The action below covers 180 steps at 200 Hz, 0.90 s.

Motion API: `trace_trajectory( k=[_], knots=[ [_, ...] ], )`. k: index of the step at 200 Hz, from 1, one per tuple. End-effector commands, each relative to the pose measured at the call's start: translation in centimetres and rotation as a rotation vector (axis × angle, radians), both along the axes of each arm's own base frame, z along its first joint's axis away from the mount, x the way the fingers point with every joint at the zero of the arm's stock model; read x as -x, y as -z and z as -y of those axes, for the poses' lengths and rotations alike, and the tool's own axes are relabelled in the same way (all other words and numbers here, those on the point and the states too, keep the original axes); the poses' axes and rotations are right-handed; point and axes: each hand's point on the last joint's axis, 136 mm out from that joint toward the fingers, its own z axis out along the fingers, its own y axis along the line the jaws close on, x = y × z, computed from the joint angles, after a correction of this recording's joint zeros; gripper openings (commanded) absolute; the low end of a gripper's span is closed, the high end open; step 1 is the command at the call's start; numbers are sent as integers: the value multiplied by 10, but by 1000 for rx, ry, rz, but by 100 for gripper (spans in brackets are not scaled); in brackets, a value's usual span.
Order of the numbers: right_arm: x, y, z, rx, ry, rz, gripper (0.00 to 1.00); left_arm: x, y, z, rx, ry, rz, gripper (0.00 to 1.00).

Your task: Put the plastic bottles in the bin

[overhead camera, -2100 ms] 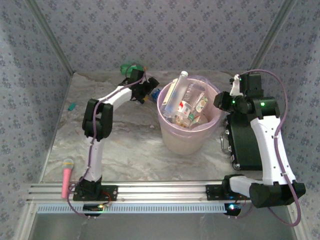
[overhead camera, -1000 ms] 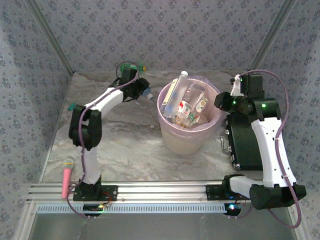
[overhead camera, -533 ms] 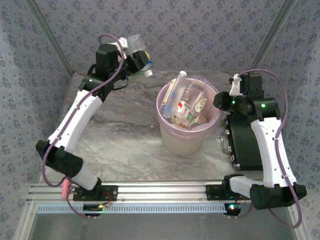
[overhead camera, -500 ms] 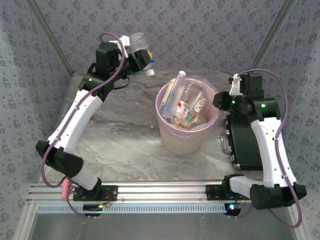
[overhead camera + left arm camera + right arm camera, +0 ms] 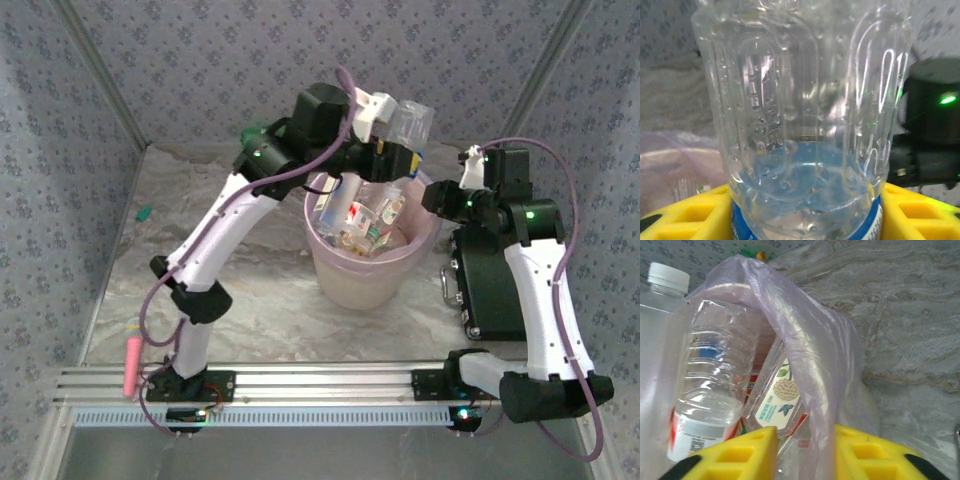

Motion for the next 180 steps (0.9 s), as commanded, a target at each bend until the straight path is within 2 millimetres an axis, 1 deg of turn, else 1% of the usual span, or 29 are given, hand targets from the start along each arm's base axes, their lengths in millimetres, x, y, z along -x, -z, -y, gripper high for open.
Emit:
trace_trajectory(
  k=[1, 22, 34, 53, 69, 88, 117, 126, 137, 148, 166, 180],
  knots=[
    [9, -23, 4, -30, 8, 50, 47, 7, 25, -2, -96, 24, -29, 15],
    [14, -36, 26, -26, 105, 71, 71, 3, 45, -2, -156, 2, -56, 14],
    [18, -43, 38, -25, 162, 80, 77, 0, 55, -2, -183, -11, -65, 15],
    [20, -51, 48, -32, 203, 107, 78, 0, 66, 1, -207, -9, -83, 15],
    [19, -51, 51, -32, 216, 109, 78, 2, 76, 3, -237, -6, -93, 15],
    [18, -49, 52, -31, 216, 108, 78, 4, 86, 2, -270, -9, -114, 16],
    [15, -50, 47, -47, 194, 116, 78, 12, 96, 6, -297, -7, -133, 22],
    [15, -52, 45, -54, 182, 124, 78, 13, 100, 6, -311, -8, -140, 25],
    [15, -55, 42, -62, 166, 135, 78, 14, 105, 8, -325, -6, -145, 33],
    [15, -57, 38, -70, 150, 143, 78, 14, 107, 8, -330, -10, -142, 38],
    [14, -60, 32, -76, 126, 153, 78, 13, 102, 8, -320, -14, -128, 43],
    [14, -64, 25, -83, 98, 164, 78, 13, 96, 7, -307, -18, -115, 54]
  ],
)
